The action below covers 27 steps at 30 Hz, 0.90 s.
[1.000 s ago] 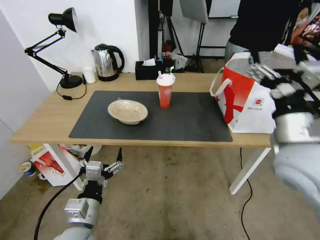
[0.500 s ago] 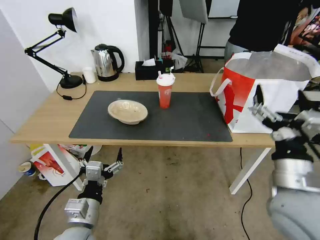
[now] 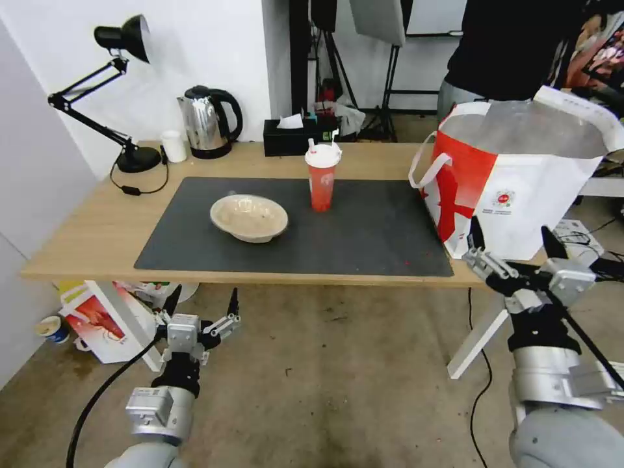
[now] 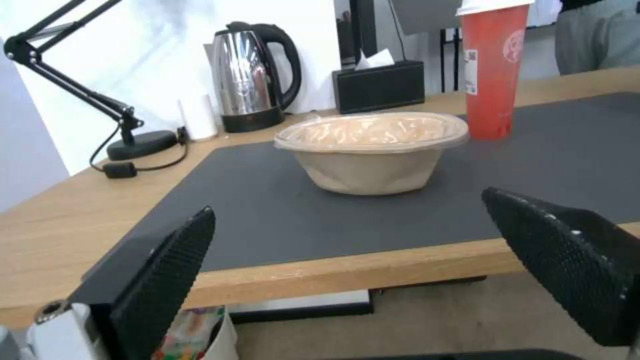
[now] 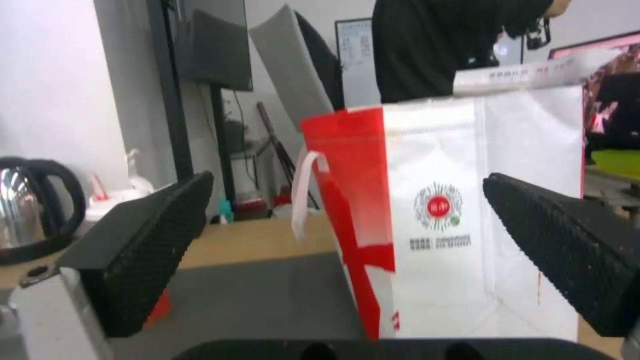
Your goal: Pick up the trash from the table and place it into the takeout bag.
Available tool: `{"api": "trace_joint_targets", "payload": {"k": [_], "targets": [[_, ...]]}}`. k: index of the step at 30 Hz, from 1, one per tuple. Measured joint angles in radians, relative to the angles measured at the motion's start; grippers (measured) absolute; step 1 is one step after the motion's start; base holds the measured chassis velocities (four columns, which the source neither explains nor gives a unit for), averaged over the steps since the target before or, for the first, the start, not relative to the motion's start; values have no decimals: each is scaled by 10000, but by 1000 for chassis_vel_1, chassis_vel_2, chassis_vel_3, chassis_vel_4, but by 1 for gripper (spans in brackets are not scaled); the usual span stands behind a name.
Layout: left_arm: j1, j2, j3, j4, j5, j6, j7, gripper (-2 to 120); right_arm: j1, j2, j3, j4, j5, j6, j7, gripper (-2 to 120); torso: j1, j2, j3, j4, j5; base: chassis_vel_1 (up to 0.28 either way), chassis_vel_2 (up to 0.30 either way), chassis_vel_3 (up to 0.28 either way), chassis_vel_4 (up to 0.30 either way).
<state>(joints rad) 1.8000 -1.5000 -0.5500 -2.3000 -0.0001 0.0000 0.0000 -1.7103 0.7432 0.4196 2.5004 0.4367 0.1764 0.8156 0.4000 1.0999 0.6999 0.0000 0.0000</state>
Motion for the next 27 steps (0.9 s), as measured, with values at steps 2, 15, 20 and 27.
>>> {"api": "trace_joint_targets", "payload": {"k": [2,15,20,27], "targets": [[0,0,0,0,0,0,0,100,-71,-49,-88,-1,-5,-84,91,100,0,0,0,1,0,0,0,0,0],[0,0,0,0,0,0,0,100,-488,-541,-463,-9,393,-1345,360,100,0,0,0,0,0,0,0,0,0],[0,0,0,0,0,0,0,100,-437,-674,-743,-9,691,-1806,454,100,0,0,0,0,0,0,0,0,0],[0,0,0,0,0,0,0,100,-314,-765,-773,-8,1088,-2138,591,100,0,0,2,0,1,0,0,0,0]]}}
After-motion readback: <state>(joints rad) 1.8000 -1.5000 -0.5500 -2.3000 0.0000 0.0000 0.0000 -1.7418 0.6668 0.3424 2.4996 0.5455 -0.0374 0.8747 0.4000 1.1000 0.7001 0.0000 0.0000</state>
